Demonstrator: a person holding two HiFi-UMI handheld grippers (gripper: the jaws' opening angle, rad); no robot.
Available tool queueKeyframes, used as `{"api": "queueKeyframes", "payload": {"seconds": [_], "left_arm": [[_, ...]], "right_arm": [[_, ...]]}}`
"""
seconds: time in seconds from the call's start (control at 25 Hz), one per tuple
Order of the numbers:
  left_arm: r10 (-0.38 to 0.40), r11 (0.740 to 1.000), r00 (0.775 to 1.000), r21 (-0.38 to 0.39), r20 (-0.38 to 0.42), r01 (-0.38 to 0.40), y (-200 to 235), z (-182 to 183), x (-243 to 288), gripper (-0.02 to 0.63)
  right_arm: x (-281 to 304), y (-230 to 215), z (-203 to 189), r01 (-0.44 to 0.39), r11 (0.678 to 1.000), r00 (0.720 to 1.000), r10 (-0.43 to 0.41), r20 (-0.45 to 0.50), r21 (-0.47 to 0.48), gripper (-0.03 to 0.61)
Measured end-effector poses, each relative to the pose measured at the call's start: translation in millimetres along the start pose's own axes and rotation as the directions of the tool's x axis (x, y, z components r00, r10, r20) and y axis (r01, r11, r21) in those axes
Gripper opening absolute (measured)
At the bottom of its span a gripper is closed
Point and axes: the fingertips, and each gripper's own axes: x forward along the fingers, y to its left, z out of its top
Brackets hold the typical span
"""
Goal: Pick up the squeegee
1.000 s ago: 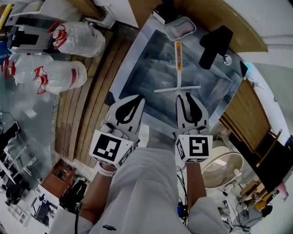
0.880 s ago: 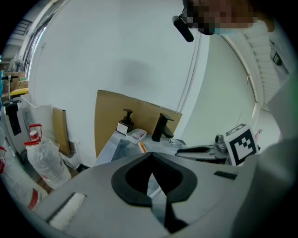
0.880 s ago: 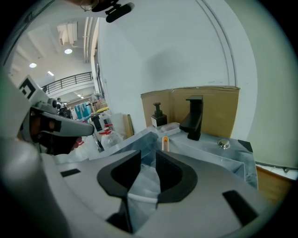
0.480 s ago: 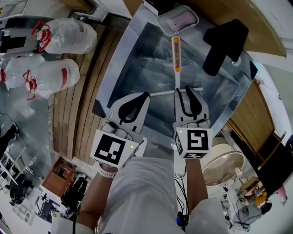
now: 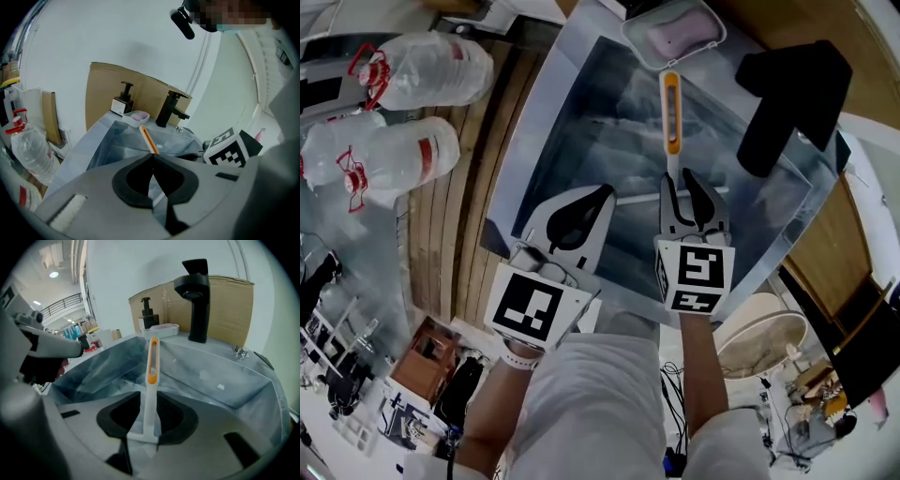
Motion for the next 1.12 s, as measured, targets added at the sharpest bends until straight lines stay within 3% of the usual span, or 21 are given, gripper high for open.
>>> {"api": "queueKeyframes", "payload": {"seconds": [0.36, 0.48, 0.76, 1.12], "left_arm": [[-0.018, 1.0, 1.0, -0.026, -0.016, 0.018, -2, -10, 2, 0.005], [-0.022, 0.999, 0.999, -0.034, -0.029, 0.021, -2, -15, 2, 0.005], [-0.021, 0.999, 1.0, -0.047, -0.023, 0.02, 2, -20, -4, 0.005], [-0.018, 0.999, 1.0, -0.033, 0.011, 0.018, 0, -7, -26, 0.005]], "right_arm": [[18, -1, -27, 0.039, 0.998, 0.996, -0.042, -0.081, -0.049, 0.101], [20, -1, -30, 0.044, 0.996, 0.995, -0.05, -0.088, -0.072, 0.076], [20, -4, -34, 0.063, 0.998, 0.992, -0.062, -0.113, 0.006, 0.06], [-1, 5, -23, 0.062, 0.997, 0.995, -0.065, -0.072, -0.046, 0.058]]}}
